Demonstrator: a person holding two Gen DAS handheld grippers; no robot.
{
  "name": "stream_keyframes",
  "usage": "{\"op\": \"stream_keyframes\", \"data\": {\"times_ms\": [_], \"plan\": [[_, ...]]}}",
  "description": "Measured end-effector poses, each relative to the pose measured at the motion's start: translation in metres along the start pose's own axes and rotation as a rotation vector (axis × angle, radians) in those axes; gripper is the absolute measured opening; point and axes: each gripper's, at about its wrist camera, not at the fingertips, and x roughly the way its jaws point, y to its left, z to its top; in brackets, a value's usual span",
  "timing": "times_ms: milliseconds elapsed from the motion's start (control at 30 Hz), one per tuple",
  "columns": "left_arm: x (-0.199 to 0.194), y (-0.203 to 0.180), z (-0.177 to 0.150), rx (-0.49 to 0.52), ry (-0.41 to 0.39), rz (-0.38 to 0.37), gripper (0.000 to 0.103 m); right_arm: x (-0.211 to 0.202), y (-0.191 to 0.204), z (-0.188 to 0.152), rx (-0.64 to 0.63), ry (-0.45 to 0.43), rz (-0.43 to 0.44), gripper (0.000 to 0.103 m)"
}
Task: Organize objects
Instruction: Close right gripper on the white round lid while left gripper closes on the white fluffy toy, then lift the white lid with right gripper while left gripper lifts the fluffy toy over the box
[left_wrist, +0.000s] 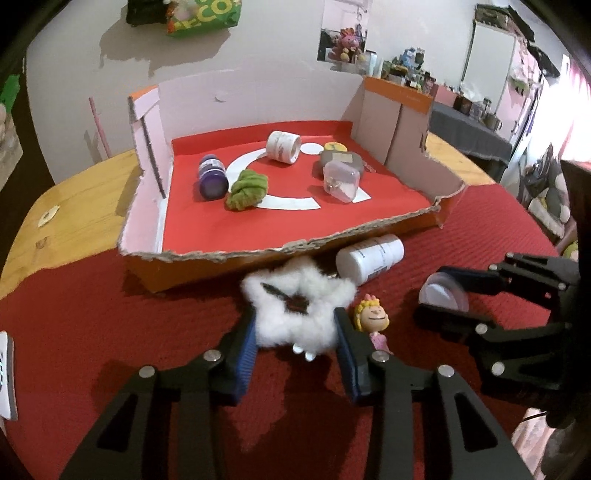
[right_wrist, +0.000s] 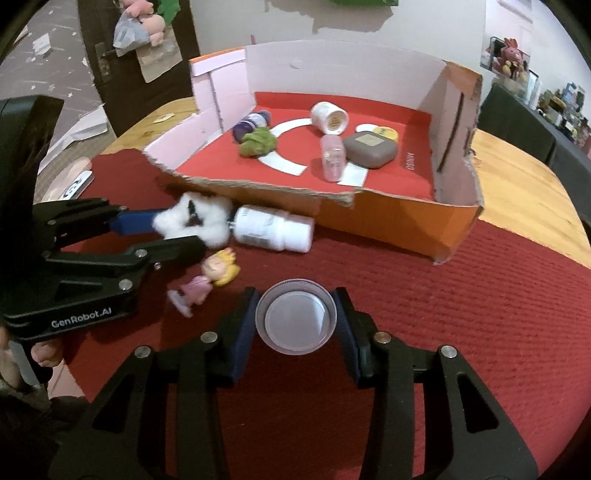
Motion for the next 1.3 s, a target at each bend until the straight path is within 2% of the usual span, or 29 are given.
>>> {"op": "stream_keyframes", "data": {"times_ms": [333, 633, 900, 1300], "plan": [[-0.025, 0.000, -0.002, -0.012, -0.050, -0.014, 0.041, -0.024, 0.017, 0.011, -0.030, -0.059, 0.010, 0.039], [-0.028, -0.003, -0.003, -0.015, -0.042, -0.024, 0.041, -0.016, 0.015, 0.006, -0.017, -0.037, 0.034, 0.039], [-0.041, -0.003, 0.011, -0.015, -0.083, -0.035, 0.041, -0.035, 0.012, 0.026, -0.035, -0.095, 0.028, 0.039], [-0.047, -0.001, 0.031, -0.014, -0.109, -0.045, 0.039, -0.035, 0.009, 0.040, -0.037, -0.102, 0.047, 0.039]]}}
